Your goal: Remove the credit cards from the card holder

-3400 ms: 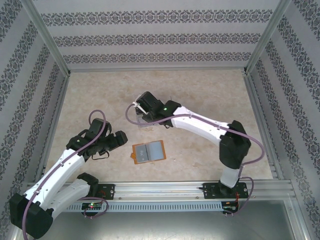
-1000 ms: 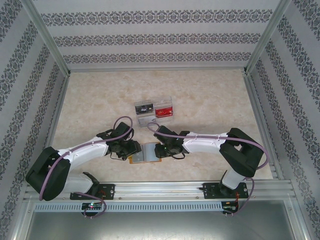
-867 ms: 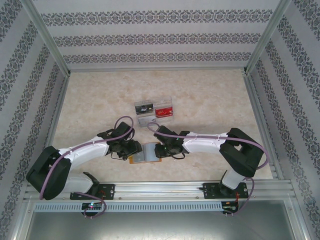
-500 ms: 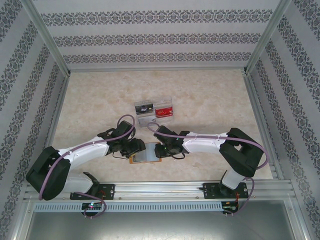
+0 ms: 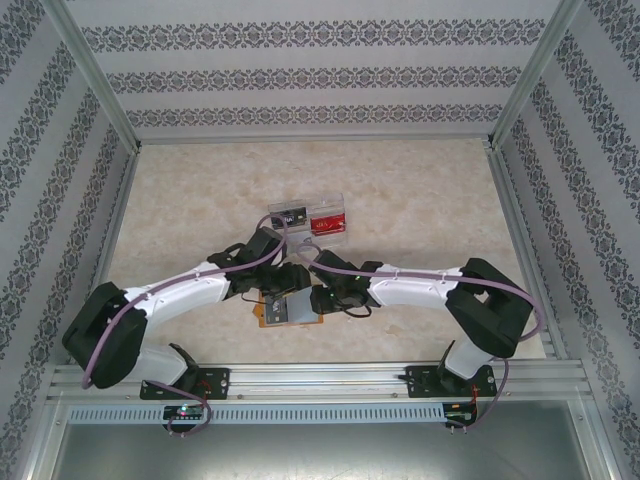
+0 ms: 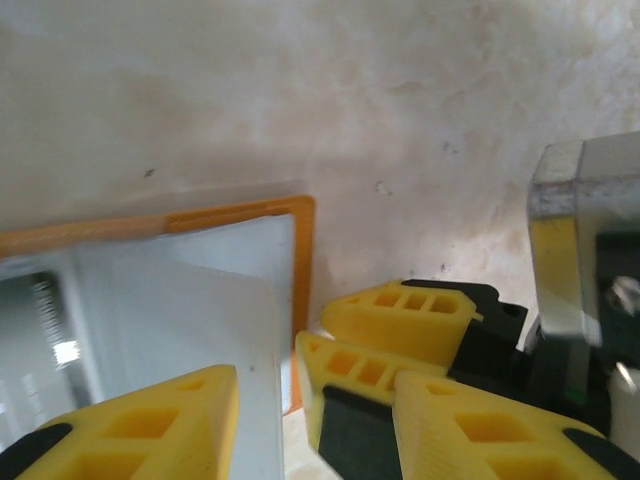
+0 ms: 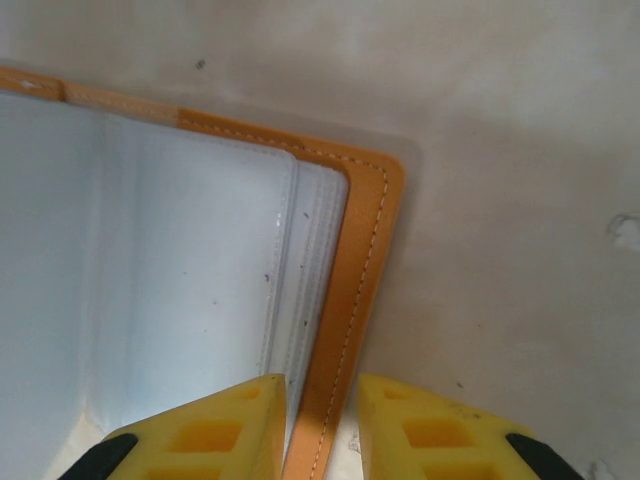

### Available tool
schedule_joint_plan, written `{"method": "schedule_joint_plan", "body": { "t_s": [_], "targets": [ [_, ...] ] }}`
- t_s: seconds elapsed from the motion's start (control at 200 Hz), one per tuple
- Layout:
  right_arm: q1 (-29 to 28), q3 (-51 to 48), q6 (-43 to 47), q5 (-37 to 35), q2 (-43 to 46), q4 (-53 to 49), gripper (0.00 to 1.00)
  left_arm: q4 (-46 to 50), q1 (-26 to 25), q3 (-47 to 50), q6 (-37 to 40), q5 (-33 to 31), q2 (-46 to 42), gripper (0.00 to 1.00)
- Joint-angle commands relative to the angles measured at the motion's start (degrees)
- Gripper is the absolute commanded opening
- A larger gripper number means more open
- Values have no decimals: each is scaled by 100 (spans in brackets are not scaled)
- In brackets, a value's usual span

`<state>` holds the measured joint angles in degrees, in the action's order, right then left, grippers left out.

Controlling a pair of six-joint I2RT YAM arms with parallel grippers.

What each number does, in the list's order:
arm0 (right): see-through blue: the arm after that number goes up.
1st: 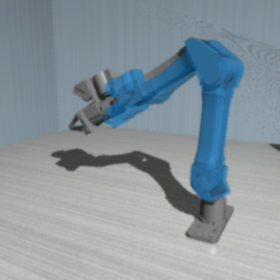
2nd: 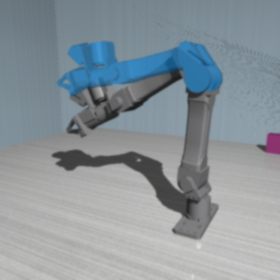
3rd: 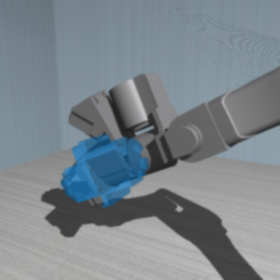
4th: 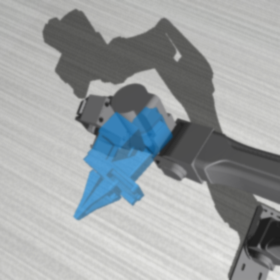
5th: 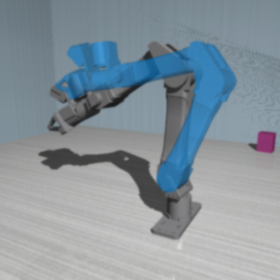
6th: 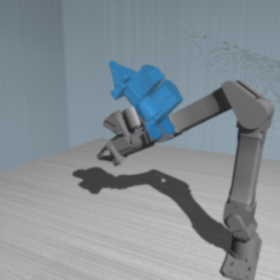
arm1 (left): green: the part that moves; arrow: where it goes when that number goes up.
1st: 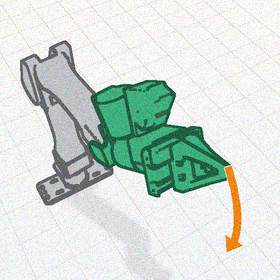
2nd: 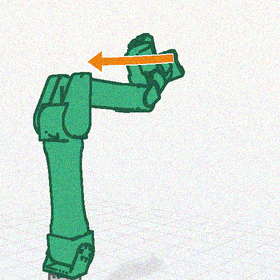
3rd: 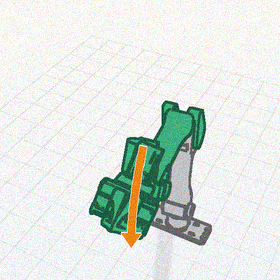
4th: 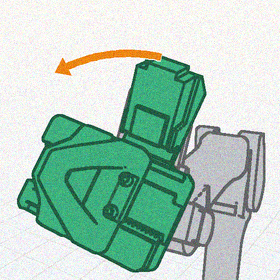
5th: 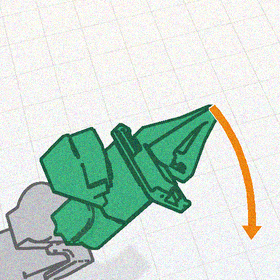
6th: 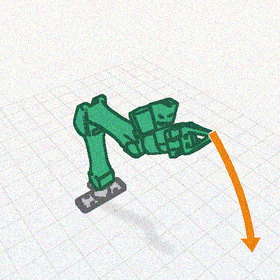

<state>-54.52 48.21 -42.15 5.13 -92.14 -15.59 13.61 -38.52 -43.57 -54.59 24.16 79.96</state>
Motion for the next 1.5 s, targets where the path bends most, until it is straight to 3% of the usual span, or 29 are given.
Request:
{"method": "schedule_joint_plan", "body": {
  "t_s": [0.0, 0.28, 0.465, 0.66, 0.854, 1.499],
  "targets": [
    [50, -109, -97, -277, 346, -145, 28, -196, -120, -125, 147, 149, 181, 42],
    [73, 96, -144, -5, 455, -104, 28, 360, -86, -13, 142, -413, -295, 35],
    [65, 393, -183, 337, 278, 6, 28, 820, 219, 454, 3, -828, -982, 29],
    [56, 623, -262, 658, 42, 169, 18, 1072, 641, 1041, -17, -814, -1544, 15],
    [32, 897, -397, 1117, -305, 384, 18, 863, 733, 1394, -33, -663, -1456, 4],
    [47, 1181, -680, 1885, -1164, 513, 22, 283, 738, 1720, -104, -447, -1086, 4]
  ]
}}
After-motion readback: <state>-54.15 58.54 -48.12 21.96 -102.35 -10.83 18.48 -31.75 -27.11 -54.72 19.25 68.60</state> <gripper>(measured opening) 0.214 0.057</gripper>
